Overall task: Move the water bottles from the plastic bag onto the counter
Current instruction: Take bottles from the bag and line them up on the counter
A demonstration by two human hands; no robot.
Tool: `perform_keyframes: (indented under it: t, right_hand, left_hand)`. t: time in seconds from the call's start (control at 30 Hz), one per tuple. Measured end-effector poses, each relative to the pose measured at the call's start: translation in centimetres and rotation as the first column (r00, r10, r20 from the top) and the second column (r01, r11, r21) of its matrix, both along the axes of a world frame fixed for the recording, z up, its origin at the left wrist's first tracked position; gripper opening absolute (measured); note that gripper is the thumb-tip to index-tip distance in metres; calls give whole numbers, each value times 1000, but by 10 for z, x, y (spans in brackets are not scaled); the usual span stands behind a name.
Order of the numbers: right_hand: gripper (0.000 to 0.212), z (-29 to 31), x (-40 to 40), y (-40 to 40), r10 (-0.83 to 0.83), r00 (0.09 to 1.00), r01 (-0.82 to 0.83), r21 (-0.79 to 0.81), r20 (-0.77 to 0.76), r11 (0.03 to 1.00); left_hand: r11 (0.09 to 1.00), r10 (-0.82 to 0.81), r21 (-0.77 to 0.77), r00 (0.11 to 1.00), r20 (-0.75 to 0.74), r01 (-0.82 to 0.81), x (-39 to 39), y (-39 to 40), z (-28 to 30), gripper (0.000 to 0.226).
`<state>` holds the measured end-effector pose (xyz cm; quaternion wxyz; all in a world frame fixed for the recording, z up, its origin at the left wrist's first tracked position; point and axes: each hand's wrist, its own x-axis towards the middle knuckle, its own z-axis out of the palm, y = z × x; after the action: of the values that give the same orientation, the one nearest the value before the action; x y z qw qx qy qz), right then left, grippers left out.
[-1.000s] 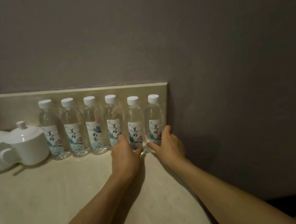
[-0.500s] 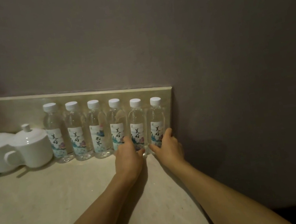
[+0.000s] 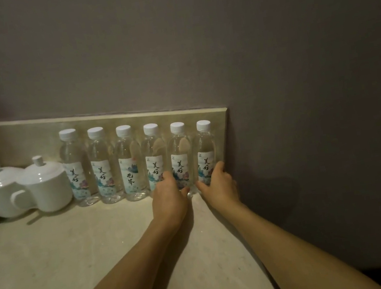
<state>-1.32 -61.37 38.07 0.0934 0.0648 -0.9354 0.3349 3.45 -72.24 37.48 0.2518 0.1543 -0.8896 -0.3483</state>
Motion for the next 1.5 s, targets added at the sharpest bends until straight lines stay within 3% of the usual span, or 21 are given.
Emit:
perform_keyframes:
  t: [1.03, 1.3, 1.5]
  right_hand:
    - [61, 4, 6, -3, -7, 1000, 9, -83, 27, 996]
    - [51, 14, 23, 7, -12, 997, 25, -176, 74, 984]
    - [32, 23, 41, 6, 1, 1000, -8, -278, -24, 960]
  left_hand:
    - [1000, -18, -19, 1000, -13, 18, -3, -3, -2, 43]
    - [996, -71, -47, 997, -11, 71, 13, -4, 4, 35]
    - [993, -116, -19, 992, -53, 115, 24, -3, 10, 21]
